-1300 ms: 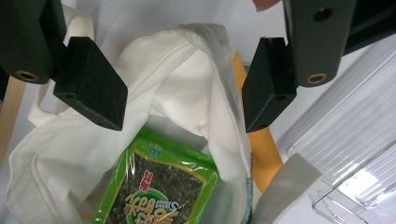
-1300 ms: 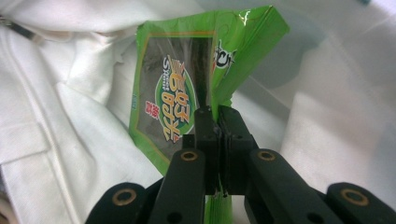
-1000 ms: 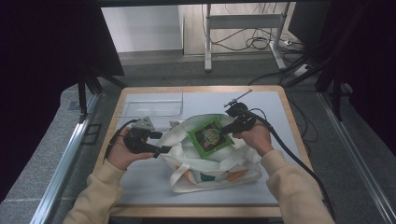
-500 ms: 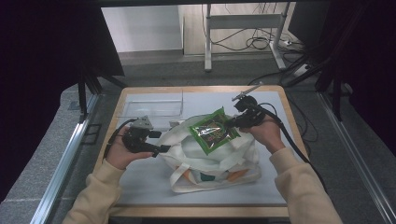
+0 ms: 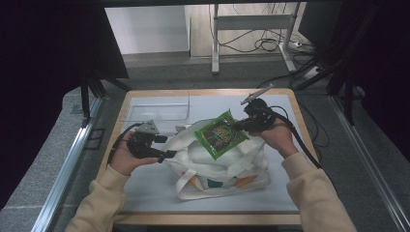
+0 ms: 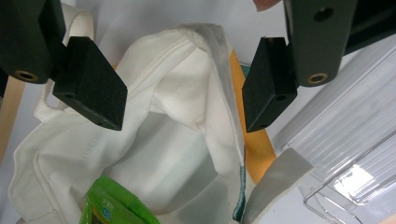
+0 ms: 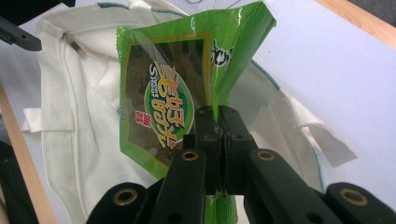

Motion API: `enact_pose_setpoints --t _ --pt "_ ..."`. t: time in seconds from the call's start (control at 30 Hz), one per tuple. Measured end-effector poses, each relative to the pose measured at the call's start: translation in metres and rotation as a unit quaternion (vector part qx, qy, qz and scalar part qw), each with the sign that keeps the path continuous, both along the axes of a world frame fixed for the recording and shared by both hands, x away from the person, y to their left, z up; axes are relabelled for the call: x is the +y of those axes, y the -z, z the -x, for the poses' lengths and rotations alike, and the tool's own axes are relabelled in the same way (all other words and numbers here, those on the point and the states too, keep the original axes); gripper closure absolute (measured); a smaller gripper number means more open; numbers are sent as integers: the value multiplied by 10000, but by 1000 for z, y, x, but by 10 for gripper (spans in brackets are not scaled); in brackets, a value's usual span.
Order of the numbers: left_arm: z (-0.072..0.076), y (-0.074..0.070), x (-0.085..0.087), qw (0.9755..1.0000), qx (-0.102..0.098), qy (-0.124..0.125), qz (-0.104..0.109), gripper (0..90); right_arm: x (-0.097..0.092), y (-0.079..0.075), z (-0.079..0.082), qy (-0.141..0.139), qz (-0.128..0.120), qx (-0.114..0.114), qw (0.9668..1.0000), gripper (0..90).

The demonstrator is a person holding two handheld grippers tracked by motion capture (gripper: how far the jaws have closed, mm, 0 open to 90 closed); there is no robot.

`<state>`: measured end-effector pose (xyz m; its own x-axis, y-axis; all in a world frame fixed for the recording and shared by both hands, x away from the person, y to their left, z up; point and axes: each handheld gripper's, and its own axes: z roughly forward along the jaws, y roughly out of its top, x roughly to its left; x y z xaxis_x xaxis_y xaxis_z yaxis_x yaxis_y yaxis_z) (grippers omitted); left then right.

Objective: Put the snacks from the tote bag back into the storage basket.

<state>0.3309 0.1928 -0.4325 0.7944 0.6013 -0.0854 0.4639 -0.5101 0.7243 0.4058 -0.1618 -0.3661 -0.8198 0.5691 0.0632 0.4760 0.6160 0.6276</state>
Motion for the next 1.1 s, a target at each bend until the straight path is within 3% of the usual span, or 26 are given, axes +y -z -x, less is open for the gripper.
enact_pose_setpoints --t 0.47,0.67,0.9,1.1 --pt "-4 -17 -15 9998 -135 82 99 308 7 5 0 -385 17 -168 9991 871" --pt "-14 -26 -33 9994 -145 320 -29 312 9 6 1 -536 44 -238 9983 870" --pt "-29 -24 -52 9987 5 507 -108 313 14 9 3 -644 45 -292 9975 868" --pt "-39 -18 -57 9979 190 594 -159 316 17 10 4 -777 32 -355 9963 868"
